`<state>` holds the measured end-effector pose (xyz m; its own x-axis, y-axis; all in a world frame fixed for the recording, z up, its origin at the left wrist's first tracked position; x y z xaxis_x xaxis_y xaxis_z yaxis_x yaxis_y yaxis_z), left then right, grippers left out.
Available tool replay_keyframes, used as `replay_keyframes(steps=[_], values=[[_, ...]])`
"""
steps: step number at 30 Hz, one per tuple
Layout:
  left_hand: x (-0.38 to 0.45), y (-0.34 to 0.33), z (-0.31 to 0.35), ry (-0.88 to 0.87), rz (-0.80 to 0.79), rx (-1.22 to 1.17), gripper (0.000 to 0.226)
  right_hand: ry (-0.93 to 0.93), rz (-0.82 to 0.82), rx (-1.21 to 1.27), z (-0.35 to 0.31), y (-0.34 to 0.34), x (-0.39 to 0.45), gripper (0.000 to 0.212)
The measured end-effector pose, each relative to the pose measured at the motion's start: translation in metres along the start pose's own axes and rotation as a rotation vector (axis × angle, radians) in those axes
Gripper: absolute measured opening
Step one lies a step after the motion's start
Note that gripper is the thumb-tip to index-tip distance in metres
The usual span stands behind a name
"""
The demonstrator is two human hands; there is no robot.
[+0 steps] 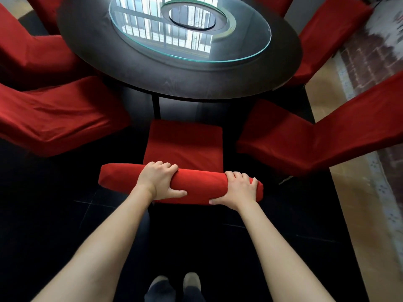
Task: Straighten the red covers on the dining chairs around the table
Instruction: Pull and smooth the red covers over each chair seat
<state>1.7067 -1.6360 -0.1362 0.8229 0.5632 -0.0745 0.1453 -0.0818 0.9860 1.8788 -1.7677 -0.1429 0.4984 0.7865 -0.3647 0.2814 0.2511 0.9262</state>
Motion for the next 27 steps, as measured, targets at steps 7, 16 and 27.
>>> replay_keyframes(steps=[7,16,27], values=[[-0.008,0.006,0.001,0.021,0.008,-0.218,0.084,-0.011,-0.033,0.055,0.008,0.008,-0.026,0.111],[0.003,0.043,0.012,0.044,0.076,-0.400,0.077,-0.199,0.061,0.120,0.068,0.028,-0.080,0.104],[0.072,0.101,0.163,-0.162,0.094,-0.379,0.076,-0.383,0.125,0.217,0.212,0.055,-0.127,0.102]])
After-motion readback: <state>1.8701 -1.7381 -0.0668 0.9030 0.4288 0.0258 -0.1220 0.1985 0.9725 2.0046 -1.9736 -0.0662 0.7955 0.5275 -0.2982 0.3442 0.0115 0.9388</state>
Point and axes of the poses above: each hand's wrist, its own x-axis towards the middle knuckle, its own y-axis out of the back of the hand, z = x × y, the point moved 9 cm from there along x, towards the middle knuckle, and after that the axes turned 6 degrees about x, right-handed, at the moved point
